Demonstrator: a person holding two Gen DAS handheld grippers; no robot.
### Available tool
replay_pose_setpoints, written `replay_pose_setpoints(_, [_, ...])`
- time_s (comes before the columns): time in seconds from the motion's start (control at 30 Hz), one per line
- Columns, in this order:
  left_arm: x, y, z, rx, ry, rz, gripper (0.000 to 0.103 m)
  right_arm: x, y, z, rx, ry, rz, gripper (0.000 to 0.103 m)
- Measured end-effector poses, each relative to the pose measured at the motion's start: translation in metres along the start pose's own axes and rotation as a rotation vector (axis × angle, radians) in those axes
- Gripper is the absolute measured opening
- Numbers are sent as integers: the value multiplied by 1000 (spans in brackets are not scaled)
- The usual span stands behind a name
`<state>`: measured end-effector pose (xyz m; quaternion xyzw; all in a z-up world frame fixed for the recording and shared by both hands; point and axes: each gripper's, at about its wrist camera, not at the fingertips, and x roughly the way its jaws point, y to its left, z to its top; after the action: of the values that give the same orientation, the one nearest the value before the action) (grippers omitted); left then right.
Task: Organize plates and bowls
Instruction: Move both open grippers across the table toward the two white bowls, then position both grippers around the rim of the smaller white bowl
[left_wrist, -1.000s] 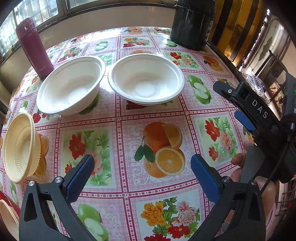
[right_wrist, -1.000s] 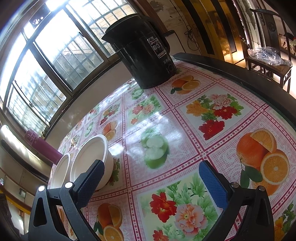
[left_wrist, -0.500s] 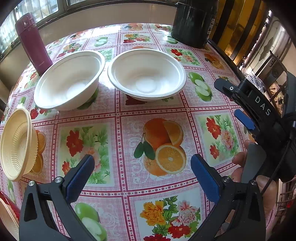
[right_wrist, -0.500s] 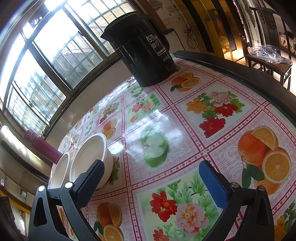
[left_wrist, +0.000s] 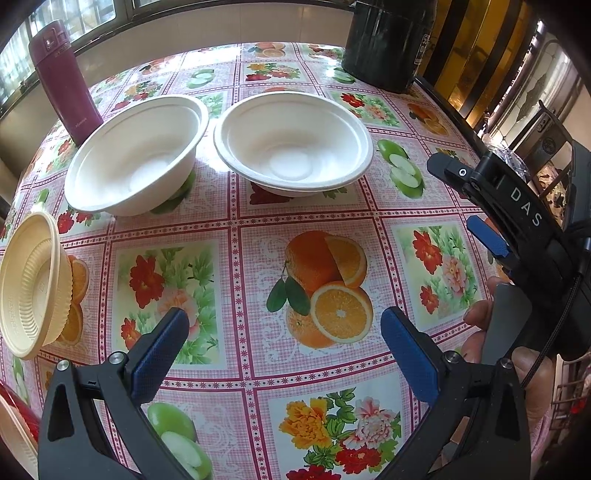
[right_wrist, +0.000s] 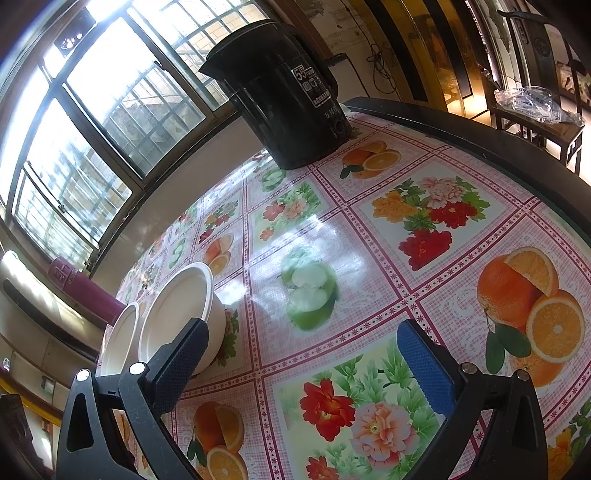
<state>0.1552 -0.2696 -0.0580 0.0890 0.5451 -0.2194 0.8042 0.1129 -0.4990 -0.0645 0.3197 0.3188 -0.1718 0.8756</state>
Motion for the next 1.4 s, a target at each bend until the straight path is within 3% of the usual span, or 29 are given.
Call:
replay_pose_setpoints(0.3, [-2, 4, 5, -7, -6, -1, 103, 1, -3, 2, 17, 11, 28, 103])
replay_pose_setpoints(0.43, [-13, 15, 16, -25, -36, 2, 103, 2, -5, 8, 1, 12, 90, 103])
replay_pose_setpoints(0.7, [-32, 54, 53, -79, -89, 45, 103, 20, -7, 18, 1, 67, 292, 103])
replay_pose_setpoints(0.83, [-28, 65, 67, -129, -69, 5, 103, 29, -8, 20, 59, 98, 373, 103])
replay_pose_setpoints(1.03, [-10, 64, 75, -223, 19, -168, 103, 44, -11, 25, 173, 157, 480, 103])
replay_pose_setpoints(1.27, [7, 60, 71, -349, 69, -325, 103, 63, 2, 26, 225, 211, 546, 103])
replay_pose_setpoints(1.4, [14, 61, 66, -400, 73, -366, 103, 73, 9, 25, 247, 228, 578, 103])
